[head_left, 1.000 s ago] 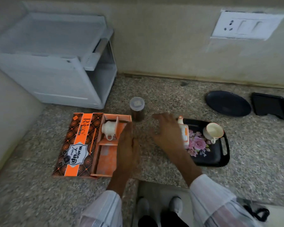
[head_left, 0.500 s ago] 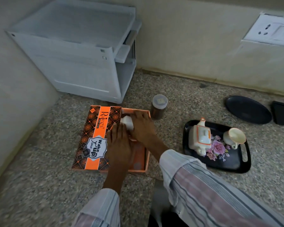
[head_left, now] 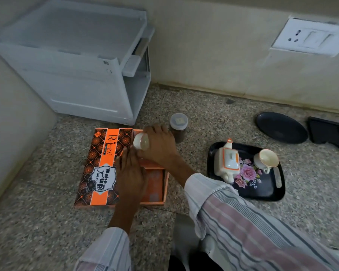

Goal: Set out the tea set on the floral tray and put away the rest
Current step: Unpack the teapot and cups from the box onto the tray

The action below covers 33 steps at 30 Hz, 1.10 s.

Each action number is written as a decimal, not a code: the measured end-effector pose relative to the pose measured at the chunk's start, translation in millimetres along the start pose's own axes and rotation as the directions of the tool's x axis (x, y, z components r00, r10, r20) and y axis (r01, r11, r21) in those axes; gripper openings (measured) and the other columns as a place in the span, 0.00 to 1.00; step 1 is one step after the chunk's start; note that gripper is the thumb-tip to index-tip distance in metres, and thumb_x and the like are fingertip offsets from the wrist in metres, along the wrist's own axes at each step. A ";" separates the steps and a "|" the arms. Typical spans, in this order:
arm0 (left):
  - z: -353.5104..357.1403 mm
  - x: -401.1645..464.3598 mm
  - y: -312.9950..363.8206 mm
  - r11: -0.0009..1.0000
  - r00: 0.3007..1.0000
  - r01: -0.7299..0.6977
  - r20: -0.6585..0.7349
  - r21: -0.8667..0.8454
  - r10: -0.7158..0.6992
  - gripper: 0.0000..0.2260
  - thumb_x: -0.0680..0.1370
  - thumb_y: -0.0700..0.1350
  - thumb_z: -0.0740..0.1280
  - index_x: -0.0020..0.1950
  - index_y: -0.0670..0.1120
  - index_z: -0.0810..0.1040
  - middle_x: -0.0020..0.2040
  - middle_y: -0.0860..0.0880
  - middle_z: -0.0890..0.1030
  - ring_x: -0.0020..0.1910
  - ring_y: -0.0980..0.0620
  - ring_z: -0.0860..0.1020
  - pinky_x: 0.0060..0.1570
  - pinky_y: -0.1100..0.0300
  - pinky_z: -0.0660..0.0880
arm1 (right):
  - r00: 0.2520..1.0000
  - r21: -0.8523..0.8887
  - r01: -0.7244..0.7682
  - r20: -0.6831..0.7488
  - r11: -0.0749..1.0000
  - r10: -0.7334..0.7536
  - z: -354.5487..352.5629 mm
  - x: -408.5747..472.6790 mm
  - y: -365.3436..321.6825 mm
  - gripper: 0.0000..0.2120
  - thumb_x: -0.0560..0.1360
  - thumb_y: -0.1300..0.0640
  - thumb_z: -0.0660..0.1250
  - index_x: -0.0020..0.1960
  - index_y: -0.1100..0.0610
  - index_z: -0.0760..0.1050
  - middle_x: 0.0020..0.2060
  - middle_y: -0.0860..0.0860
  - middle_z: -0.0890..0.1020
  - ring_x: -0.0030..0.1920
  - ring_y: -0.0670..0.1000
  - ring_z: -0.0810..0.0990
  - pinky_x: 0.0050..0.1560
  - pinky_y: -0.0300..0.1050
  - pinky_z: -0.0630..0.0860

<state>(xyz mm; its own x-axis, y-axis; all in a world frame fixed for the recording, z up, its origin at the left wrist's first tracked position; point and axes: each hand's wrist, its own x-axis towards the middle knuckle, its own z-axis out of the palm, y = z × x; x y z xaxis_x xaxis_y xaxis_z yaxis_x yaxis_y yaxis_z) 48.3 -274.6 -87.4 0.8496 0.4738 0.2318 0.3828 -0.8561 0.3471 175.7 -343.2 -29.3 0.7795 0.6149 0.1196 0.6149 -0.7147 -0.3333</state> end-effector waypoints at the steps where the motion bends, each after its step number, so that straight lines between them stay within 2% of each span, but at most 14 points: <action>1: -1.4 2.1 1.2 1.000 1.000 0.005 -0.010 -0.023 -0.005 0.29 0.77 0.46 0.54 0.76 0.35 0.64 0.75 0.39 0.69 0.76 0.41 0.64 0.76 0.43 0.57 | 1.000 0.027 -0.002 -0.011 1.000 0.002 -4.9 -2.3 0.6 0.34 0.63 0.30 0.70 0.59 0.53 0.78 0.54 0.55 0.78 0.54 0.59 0.77 0.53 0.53 0.77; 5: -1.3 6.4 37.0 0.988 0.999 -0.033 -0.035 -0.148 0.028 0.28 0.79 0.49 0.52 0.74 0.34 0.66 0.73 0.36 0.71 0.74 0.38 0.68 0.76 0.46 0.59 | 0.999 0.205 -0.052 0.009 0.977 0.051 -35.4 -28.0 22.6 0.32 0.66 0.38 0.73 0.64 0.53 0.75 0.60 0.54 0.73 0.56 0.60 0.79 0.50 0.52 0.80; 10: 17.7 -0.6 116.9 0.927 0.992 -0.101 0.030 -0.360 0.120 0.25 0.81 0.50 0.53 0.74 0.39 0.68 0.73 0.40 0.71 0.73 0.42 0.69 0.74 0.46 0.64 | 0.981 0.210 -0.177 -0.043 0.962 0.190 -84.3 -72.5 87.7 0.36 0.64 0.44 0.76 0.69 0.52 0.72 0.62 0.54 0.70 0.58 0.61 0.77 0.53 0.51 0.76; 12: 26.1 -4.4 144.4 0.896 0.983 -0.127 0.064 -0.426 0.170 0.23 0.82 0.50 0.53 0.74 0.41 0.68 0.73 0.42 0.72 0.72 0.45 0.70 0.75 0.52 0.63 | 0.965 0.197 -0.234 -0.072 0.952 0.252 -98.8 -91.6 111.1 0.37 0.64 0.43 0.74 0.71 0.52 0.71 0.62 0.53 0.70 0.60 0.60 0.76 0.54 0.51 0.76; 15: 52.5 -8.9 174.0 0.848 0.963 -0.049 0.201 -0.528 0.181 0.24 0.82 0.47 0.54 0.77 0.43 0.65 0.77 0.43 0.67 0.76 0.45 0.66 0.75 0.59 0.57 | 0.932 0.166 -0.332 -0.095 0.928 0.351 -113.8 -120.7 146.2 0.37 0.65 0.40 0.69 0.70 0.52 0.70 0.62 0.53 0.70 0.61 0.59 0.73 0.55 0.51 0.75; 17: 71.7 -8.8 183.6 0.833 0.939 0.033 0.302 -0.552 0.163 0.26 0.80 0.48 0.52 0.78 0.44 0.62 0.78 0.44 0.64 0.77 0.46 0.63 0.75 0.61 0.52 | 0.899 0.168 -0.397 -0.127 0.902 0.420 -122.1 -137.5 166.9 0.35 0.64 0.43 0.70 0.69 0.51 0.70 0.60 0.53 0.71 0.59 0.58 0.74 0.56 0.54 0.76; 20: 87.6 -7.4 190.3 0.846 0.919 0.072 0.365 -0.528 0.150 0.28 0.79 0.48 0.51 0.80 0.44 0.59 0.80 0.45 0.61 0.78 0.48 0.61 0.74 0.63 0.51 | 0.874 0.203 -0.427 -0.156 0.881 0.460 -131.8 -153.5 186.2 0.34 0.64 0.46 0.72 0.69 0.49 0.71 0.59 0.52 0.72 0.59 0.57 0.74 0.55 0.55 0.77; 24: 99.9 -7.1 194.8 0.868 0.909 0.017 0.369 -0.497 0.194 0.26 0.81 0.43 0.54 0.80 0.43 0.57 0.80 0.45 0.60 0.79 0.48 0.60 0.75 0.61 0.52 | 0.867 0.215 -0.425 -0.184 0.880 0.463 -140.4 -159.9 195.7 0.34 0.65 0.48 0.74 0.70 0.49 0.71 0.61 0.52 0.72 0.61 0.58 0.73 0.56 0.53 0.76; 28: 102.0 -9.8 202.1 0.871 0.932 -0.060 0.286 -0.488 0.225 0.26 0.81 0.48 0.50 0.80 0.45 0.59 0.80 0.48 0.60 0.79 0.50 0.59 0.77 0.59 0.53 | 0.858 0.272 -0.441 -0.151 0.855 0.491 -134.4 -163.4 202.9 0.34 0.65 0.48 0.74 0.70 0.48 0.71 0.61 0.52 0.72 0.61 0.58 0.74 0.56 0.53 0.76; 30: 101.1 -7.2 214.5 0.845 0.926 -0.143 0.232 -0.515 0.298 0.26 0.82 0.50 0.49 0.80 0.45 0.59 0.80 0.48 0.59 0.80 0.52 0.56 0.78 0.56 0.54 | 0.850 0.318 -0.463 -0.105 0.827 0.516 -127.5 -164.9 205.4 0.35 0.64 0.47 0.74 0.71 0.47 0.70 0.61 0.52 0.72 0.59 0.57 0.75 0.55 0.50 0.75; 33: 102.0 0.4 236.4 0.799 0.879 -0.243 0.223 -0.549 0.421 0.29 0.82 0.53 0.57 0.81 0.46 0.55 0.81 0.48 0.57 0.81 0.53 0.52 0.78 0.54 0.52 | 0.827 0.354 -0.483 -0.115 0.801 0.550 -125.6 -173.5 207.9 0.35 0.63 0.46 0.73 0.70 0.45 0.70 0.59 0.49 0.72 0.57 0.54 0.75 0.52 0.49 0.74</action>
<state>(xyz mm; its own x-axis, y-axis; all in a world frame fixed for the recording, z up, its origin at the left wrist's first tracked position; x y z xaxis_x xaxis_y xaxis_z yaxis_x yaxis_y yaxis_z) 176.2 -497.8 -98.0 0.9891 0.0104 0.1469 -0.0998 -0.6863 0.7204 183.3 -640.3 -1.9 0.9967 0.0776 0.0236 0.0740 -0.7513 -0.6558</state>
